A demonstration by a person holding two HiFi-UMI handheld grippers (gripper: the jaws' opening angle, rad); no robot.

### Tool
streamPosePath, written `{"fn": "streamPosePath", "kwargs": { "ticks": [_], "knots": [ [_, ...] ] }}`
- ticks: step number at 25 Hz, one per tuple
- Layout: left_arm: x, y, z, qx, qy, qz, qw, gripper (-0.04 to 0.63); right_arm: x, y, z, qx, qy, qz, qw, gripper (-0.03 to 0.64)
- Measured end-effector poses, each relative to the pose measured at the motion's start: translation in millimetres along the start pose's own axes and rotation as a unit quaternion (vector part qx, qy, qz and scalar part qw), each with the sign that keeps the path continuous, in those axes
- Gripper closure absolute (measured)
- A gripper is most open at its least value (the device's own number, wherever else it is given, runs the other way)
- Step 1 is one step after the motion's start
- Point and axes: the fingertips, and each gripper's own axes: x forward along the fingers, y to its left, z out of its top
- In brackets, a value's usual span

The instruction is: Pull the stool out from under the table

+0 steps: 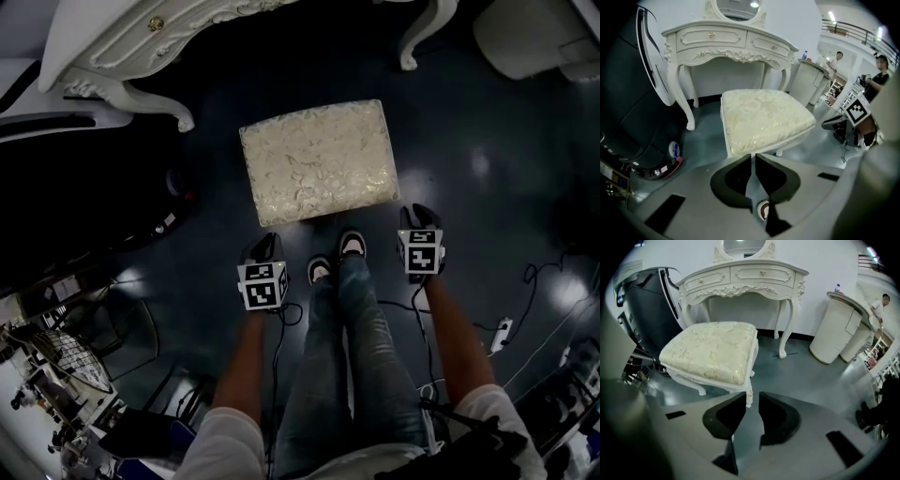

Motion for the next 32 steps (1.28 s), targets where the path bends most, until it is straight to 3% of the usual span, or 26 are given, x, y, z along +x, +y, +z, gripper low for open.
{"fn": "streamPosePath", "kwargs": {
  "ticks": [5, 13, 19, 32],
  "knots": [
    [-48, -20, 52, -0.005, -0.048, -0.011, 0.9988, 0.584, -38, 6, 37, 0.03, -0.026, -0.011, 0.999, 0.607],
    [-122, -45, 121, -0.05, -0.1, -0.011, 0.9936, 0.584, -116, 48, 101, 0.046, -0.071, 0.042, 0.996, 0.617],
    [-176, -74, 159, -0.057, -0.121, -0.02, 0.9909, 0.586, -175, 65, 139, 0.081, -0.106, 0.061, 0.989, 0.617],
    [-278, -127, 204, 0.012, -0.141, -0.02, 0.9898, 0.586, -303, 72, 209, 0.07, -0.184, 0.1, 0.975, 0.617]
  ]
}}
